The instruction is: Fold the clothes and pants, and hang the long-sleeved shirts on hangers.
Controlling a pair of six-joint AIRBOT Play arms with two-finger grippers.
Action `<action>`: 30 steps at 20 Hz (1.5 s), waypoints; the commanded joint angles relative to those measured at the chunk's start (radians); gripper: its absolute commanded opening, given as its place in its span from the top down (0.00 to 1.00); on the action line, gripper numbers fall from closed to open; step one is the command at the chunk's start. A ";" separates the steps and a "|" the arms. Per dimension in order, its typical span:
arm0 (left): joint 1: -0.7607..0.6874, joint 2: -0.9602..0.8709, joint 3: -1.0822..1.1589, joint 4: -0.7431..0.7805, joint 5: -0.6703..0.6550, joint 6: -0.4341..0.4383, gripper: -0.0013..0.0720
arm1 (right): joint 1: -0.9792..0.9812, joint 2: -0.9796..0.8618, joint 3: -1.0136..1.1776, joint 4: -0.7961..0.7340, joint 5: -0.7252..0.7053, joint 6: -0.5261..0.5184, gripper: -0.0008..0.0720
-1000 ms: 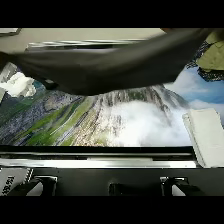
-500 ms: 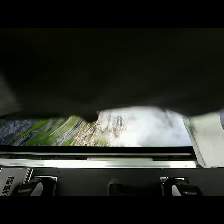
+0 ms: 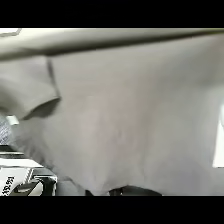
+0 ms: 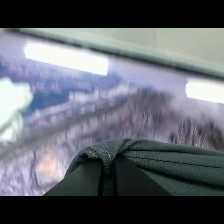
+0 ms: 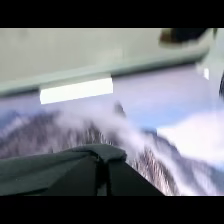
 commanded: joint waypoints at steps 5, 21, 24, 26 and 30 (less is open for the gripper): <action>-0.051 -0.509 -0.264 -0.139 0.301 0.158 0.96 | 0.000 -0.569 -0.069 0.014 0.036 -0.023 0.95; -0.086 -0.811 -0.031 -0.138 -0.041 0.171 0.96 | 0.000 -0.845 -0.069 0.010 -0.041 -0.006 0.95; -0.088 -0.821 -0.033 -0.138 -0.151 0.164 0.96 | 0.000 -0.864 -0.069 0.010 -0.079 -0.004 0.95; -0.089 -0.832 -0.036 -0.138 -0.174 0.163 0.96 | 0.000 -0.886 -0.069 0.012 -0.101 -0.003 0.95; -0.091 -0.856 -0.036 -0.139 -0.196 0.144 0.96 | 0.000 -0.922 -0.069 0.013 -0.137 -0.004 0.95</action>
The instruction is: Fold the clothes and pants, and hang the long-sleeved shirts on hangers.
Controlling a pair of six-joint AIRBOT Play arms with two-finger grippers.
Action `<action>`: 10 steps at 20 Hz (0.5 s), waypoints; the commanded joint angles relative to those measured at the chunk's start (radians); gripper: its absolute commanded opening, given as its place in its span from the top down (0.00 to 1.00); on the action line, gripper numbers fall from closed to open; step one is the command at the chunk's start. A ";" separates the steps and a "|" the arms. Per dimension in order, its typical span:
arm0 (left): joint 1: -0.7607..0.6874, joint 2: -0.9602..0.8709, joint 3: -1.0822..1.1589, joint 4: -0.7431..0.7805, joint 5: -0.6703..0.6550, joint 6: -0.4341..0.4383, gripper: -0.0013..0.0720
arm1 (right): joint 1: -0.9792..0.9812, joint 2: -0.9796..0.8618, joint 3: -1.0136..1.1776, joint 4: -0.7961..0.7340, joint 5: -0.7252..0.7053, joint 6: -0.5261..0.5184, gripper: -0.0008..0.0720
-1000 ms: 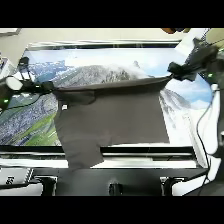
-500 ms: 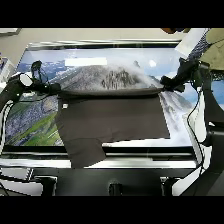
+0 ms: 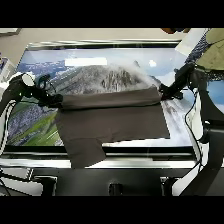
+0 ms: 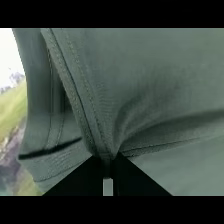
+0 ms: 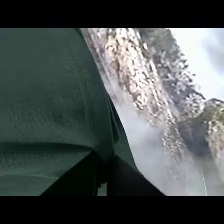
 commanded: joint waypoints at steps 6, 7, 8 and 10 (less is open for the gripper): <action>-0.023 -0.040 0.000 0.000 -0.047 -0.050 0.34 | 0.000 -0.032 0.000 0.004 -0.086 -0.006 0.72; -0.020 -0.035 0.002 0.001 -0.048 -0.053 0.26 | 0.000 -0.029 0.000 0.004 -0.117 -0.026 0.58; -0.013 -0.024 0.003 0.001 -0.054 -0.052 0.26 | -0.002 -0.018 0.000 0.004 -0.150 -0.063 0.47; 0.010 0.016 0.002 0.012 -0.118 -0.004 0.26 | -0.022 0.034 0.000 0.004 -0.168 -0.103 0.32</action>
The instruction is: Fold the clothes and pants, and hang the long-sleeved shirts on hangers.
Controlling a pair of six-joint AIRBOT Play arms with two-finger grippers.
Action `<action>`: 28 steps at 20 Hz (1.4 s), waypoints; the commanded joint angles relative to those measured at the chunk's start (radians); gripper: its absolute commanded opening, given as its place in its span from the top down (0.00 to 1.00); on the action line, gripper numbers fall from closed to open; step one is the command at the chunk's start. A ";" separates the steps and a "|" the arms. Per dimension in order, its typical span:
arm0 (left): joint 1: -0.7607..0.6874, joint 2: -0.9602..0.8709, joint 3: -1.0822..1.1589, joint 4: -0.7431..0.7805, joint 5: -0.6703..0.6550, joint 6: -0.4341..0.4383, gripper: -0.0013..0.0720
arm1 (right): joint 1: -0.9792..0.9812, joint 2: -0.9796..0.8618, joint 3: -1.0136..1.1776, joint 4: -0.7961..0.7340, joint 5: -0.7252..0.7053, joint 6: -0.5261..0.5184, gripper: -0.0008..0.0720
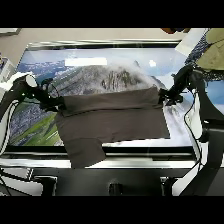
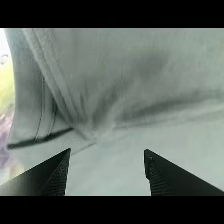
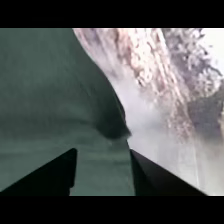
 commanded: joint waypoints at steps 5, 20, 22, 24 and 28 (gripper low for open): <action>0.121 0.288 -0.255 0.000 -0.084 0.017 0.26 | -0.188 0.237 -0.072 0.109 -0.039 -0.135 0.33; 0.182 0.868 -1.194 -0.397 0.149 0.021 0.26 | -0.255 0.749 -0.825 0.238 0.221 -0.193 0.34; 0.182 0.866 -1.205 -0.414 0.200 0.032 0.27 | -0.255 0.768 -0.825 0.242 0.225 -0.193 0.34; 0.182 0.866 -1.227 -0.475 0.235 0.067 0.27 | -0.255 0.776 -0.825 0.243 0.220 -0.193 0.34; 0.120 0.866 -1.283 -0.548 0.308 0.084 0.27 | -0.255 0.782 -0.825 0.256 0.218 -0.193 0.46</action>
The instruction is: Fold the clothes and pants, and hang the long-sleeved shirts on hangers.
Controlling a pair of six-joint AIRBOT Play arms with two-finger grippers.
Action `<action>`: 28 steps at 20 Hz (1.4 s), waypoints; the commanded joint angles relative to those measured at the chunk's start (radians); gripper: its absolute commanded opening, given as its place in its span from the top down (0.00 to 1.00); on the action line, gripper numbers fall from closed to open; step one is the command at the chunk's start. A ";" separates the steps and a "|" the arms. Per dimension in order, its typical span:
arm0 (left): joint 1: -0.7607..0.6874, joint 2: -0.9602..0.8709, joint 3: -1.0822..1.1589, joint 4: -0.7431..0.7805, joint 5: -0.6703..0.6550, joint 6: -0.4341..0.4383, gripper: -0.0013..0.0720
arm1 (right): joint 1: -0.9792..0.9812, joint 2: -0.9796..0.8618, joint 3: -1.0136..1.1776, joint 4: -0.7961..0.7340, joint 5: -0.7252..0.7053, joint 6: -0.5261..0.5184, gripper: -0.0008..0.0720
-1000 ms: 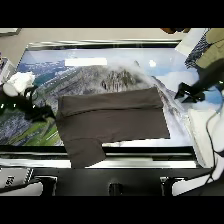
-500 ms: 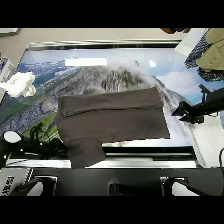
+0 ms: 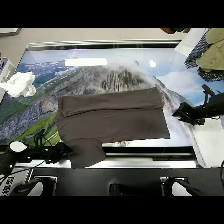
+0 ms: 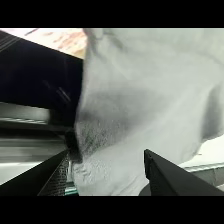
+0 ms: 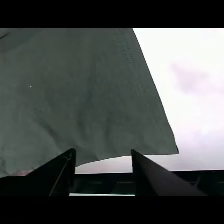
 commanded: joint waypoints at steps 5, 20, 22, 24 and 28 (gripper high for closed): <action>-0.134 0.002 -0.058 -0.107 0.098 0.018 0.69 | 0.000 0.011 -0.002 0.028 -0.017 -0.003 0.46; -0.133 0.004 -0.057 -0.107 0.050 0.044 0.96 | -0.206 -0.265 -0.079 0.056 -0.069 -0.140 0.17; -0.133 0.004 -0.057 -0.107 0.050 0.043 0.96 | -0.206 -0.289 -0.111 0.057 -0.049 -0.168 0.18; -0.133 0.004 -0.051 -0.107 0.052 0.043 0.96 | -0.206 -0.309 -0.134 0.069 -0.032 -0.188 0.19; -0.133 0.004 -0.026 -0.107 0.053 0.040 0.96 | -0.206 -0.320 -0.177 0.143 0.005 -0.240 0.25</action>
